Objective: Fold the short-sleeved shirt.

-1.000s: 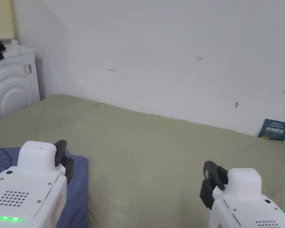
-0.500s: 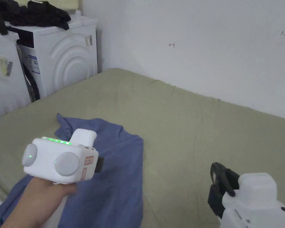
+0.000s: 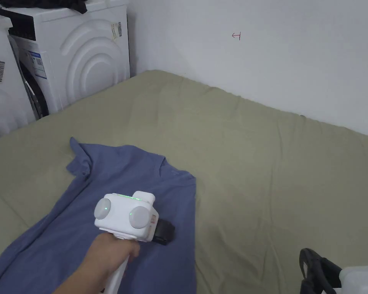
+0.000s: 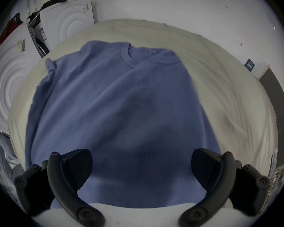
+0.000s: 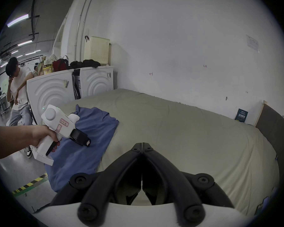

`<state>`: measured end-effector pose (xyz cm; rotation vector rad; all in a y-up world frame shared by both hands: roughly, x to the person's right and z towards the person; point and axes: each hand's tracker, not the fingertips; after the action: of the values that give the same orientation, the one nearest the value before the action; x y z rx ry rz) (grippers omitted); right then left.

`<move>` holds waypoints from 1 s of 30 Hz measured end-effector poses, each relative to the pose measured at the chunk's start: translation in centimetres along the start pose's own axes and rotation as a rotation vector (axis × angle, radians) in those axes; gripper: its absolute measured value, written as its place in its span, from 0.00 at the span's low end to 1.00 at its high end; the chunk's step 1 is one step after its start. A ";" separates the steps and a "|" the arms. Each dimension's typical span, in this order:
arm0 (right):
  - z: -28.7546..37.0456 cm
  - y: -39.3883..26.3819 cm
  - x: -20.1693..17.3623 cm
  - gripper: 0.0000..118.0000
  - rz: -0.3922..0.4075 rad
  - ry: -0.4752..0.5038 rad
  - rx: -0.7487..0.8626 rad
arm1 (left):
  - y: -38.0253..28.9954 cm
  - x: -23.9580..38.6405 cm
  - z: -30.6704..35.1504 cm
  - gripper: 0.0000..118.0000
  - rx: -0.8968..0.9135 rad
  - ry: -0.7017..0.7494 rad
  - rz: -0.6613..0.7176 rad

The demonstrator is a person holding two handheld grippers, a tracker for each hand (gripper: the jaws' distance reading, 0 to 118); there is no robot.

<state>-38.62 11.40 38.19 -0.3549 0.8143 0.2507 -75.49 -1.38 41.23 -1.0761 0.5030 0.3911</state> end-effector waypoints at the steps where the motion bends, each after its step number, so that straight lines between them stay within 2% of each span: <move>1: -0.2 -0.2 0.1 0.00 -0.001 0.000 -0.005 | -0.3 0.7 -0.8 0.98 -0.012 0.007 -0.008; 2: -0.3 -0.3 0.0 0.00 0.000 -0.001 -0.009 | -0.6 1.3 -1.5 0.98 -0.040 0.032 -0.032; 3: -0.5 -0.3 0.0 0.00 0.002 0.000 -0.015 | 1.4 -1.6 -4.4 0.98 -0.031 0.039 -0.045; 4: -0.6 -0.3 0.0 0.00 0.006 0.001 -0.019 | 1.7 -1.8 -4.6 0.97 -0.025 0.034 -0.048; 5: -0.5 -0.1 -0.1 0.00 0.010 -0.001 -0.020 | 2.1 -2.2 -4.4 0.93 -0.032 0.029 -0.036; 6: -0.5 -0.1 -0.1 0.00 0.011 0.000 -0.019 | 2.1 -2.5 -4.2 0.81 -0.024 0.033 -0.024; 8: -0.5 -0.1 -0.2 0.00 0.002 0.004 -0.015 | 1.5 -2.5 -0.6 0.44 0.039 0.048 -0.037; 9: -0.4 -0.1 -0.2 0.00 -0.005 0.007 -0.012 | 1.4 -2.9 -0.1 0.18 0.046 0.044 -0.034; 10: -0.3 -0.1 -0.3 0.00 -0.010 0.009 -0.008 | 1.2 -3.2 0.2 0.00 0.056 0.059 -0.031; 11: -0.1 -0.1 -0.3 0.00 -0.013 0.010 -0.006 | 1.1 -3.7 0.2 0.00 0.075 0.117 -0.038; 12: 0.1 -0.1 -0.4 0.00 -0.015 0.010 -0.005 | 1.0 -4.2 0.1 0.00 0.075 0.005 0.006; 13: 0.3 -0.2 -0.4 0.00 -0.017 0.010 -0.004 | 0.9 -4.5 0.2 0.00 0.058 0.003 0.059; 16: 1.0 -0.3 -0.2 0.00 -0.013 0.009 -0.001 | 0.4 -4.3 1.2 0.00 0.110 -0.014 0.043; 18: 1.5 -0.3 0.2 0.00 -0.013 0.003 0.002 | 0.2 -4.3 2.2 0.00 0.150 -0.027 0.081; 20: 1.8 -0.3 0.8 0.00 -0.023 -0.006 0.004 | 0.7 -4.8 2.6 0.00 0.173 -0.074 0.125; 21: 2.1 -0.4 1.2 0.00 -0.028 -0.009 0.005 | 0.9 -4.3 3.0 0.00 0.179 -0.156 0.150; 25: 3.5 -0.9 3.1 0.00 -0.064 -0.037 0.014 | 2.1 0.0 4.4 0.00 0.226 -0.152 0.046; 30: 6.4 -2.2 6.6 0.00 -0.100 -0.100 0.023 | 4.9 10.4 5.8 0.00 0.276 -0.292 -0.032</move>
<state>-29.18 12.51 37.80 -0.3580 0.6980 0.1643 -68.41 6.60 34.01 -0.7438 0.2689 0.4287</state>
